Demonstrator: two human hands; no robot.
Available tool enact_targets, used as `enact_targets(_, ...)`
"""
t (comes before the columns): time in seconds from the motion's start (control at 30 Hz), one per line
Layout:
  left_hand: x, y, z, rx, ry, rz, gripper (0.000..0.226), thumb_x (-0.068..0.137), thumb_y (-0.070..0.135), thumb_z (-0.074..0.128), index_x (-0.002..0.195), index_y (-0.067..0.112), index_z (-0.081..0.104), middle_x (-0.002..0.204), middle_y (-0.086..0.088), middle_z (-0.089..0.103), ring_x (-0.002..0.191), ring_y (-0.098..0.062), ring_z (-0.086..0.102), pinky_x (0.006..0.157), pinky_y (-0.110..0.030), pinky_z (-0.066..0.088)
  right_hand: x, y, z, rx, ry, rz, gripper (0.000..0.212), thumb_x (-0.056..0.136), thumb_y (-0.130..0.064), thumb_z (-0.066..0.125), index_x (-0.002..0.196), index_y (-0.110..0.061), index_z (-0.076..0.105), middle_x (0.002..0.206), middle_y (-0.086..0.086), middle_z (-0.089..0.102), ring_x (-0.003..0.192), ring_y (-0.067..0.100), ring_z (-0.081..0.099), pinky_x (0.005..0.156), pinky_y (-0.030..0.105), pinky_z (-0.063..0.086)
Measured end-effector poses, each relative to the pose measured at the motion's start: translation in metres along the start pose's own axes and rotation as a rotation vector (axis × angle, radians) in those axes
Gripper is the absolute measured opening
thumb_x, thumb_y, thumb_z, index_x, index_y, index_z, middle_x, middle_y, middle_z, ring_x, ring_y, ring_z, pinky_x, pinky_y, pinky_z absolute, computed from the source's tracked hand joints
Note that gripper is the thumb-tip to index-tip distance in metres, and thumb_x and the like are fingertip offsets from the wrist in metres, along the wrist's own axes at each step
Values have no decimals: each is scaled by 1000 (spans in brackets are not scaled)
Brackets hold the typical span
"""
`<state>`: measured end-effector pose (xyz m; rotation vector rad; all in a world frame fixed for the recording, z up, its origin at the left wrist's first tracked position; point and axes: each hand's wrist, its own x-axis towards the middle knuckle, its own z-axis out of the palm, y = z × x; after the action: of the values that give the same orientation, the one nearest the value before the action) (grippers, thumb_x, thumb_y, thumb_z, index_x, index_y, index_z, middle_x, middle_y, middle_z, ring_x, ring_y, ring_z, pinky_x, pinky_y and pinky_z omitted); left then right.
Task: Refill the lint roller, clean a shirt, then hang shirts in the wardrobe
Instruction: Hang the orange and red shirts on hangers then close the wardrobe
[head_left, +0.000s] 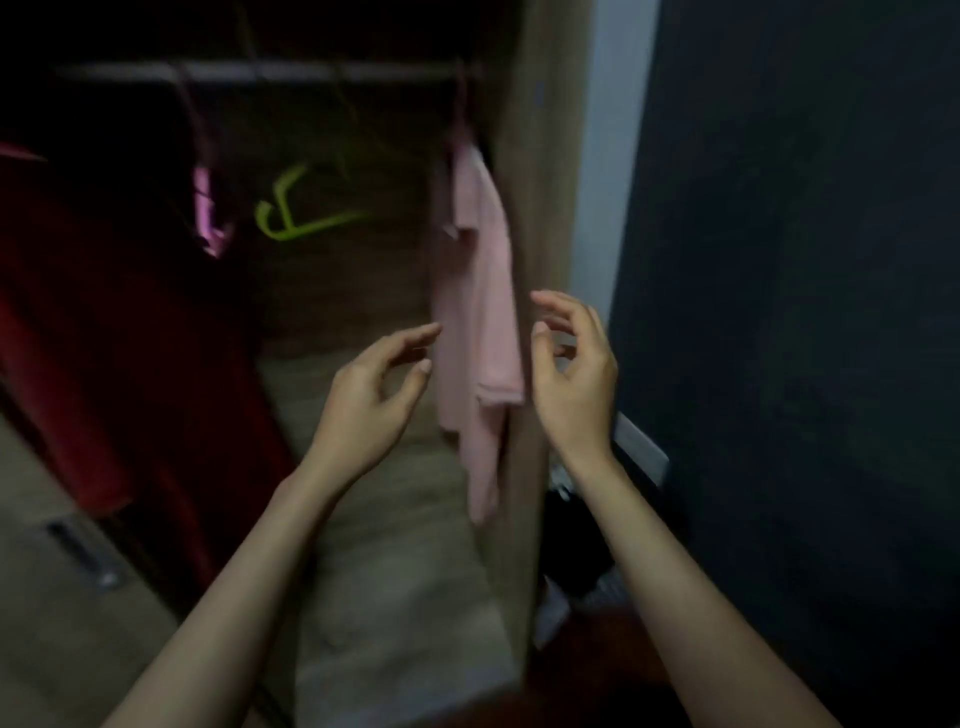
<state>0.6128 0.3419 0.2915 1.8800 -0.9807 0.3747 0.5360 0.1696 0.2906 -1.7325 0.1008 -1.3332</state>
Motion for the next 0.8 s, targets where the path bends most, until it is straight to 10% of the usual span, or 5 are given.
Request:
enact_targets(0.47, 172, 28, -203, 382, 564, 306, 42, 95, 14, 58, 135, 20, 52, 129, 11, 57, 124, 3, 49, 103, -15, 39, 238, -124, 202, 430, -126, -518, 25, 95, -13, 51, 118, -19, 58, 117, -2, 56, 104, 7, 56, 87, 16, 45)
enact_targets(0.6, 219, 32, -243, 510, 615, 299, 46, 96, 21, 56, 141, 21, 45, 135, 10, 51, 126, 3, 45, 102, -7, 32, 287, -142, 244, 330, -147, -499, 28, 95, -24, 51, 122, -18, 56, 119, -4, 52, 108, 12, 55, 92, 25, 47)
enact_targets(0.8, 306, 36, -294, 591, 685, 196, 44, 98, 34, 49, 141, 22, 44, 135, -6, 55, 128, -17, 50, 105, -30, 39, 345, -168, 279, -210, -315, -368, 55, 98, -53, 23, 141, -21, 37, 139, 14, 47, 130, 33, 40, 105, 48, 27)
